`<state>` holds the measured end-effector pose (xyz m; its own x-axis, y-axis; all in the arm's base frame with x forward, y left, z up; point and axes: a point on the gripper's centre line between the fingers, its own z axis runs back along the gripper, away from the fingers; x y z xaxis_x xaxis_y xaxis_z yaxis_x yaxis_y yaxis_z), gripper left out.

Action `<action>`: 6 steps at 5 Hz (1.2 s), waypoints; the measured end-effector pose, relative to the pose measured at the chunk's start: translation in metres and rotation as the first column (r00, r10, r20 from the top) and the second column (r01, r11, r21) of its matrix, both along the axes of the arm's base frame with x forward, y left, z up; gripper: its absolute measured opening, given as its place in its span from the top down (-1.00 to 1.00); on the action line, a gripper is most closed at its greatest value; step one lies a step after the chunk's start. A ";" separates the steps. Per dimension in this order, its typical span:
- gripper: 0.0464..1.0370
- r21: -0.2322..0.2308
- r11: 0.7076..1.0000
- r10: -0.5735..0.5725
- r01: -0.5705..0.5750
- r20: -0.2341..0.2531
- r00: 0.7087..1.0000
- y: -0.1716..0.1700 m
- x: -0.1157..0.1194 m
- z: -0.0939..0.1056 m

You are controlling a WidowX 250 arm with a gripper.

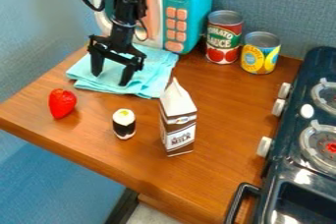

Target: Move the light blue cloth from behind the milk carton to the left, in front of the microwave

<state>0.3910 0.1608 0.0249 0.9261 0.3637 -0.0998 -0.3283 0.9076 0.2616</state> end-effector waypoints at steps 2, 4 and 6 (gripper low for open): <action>-0.93 -0.123 0.992 -0.007 0.012 0.045 0.999 0.009 -0.004 0.000; -0.93 -0.121 0.992 -0.027 0.037 0.088 0.996 0.001 -0.013 0.029; -0.93 -0.099 0.978 -0.174 0.181 0.078 0.982 -0.026 -0.047 0.062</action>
<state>0.3435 0.1346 0.0866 0.9810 0.1838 -0.0625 -0.1733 0.9742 0.1443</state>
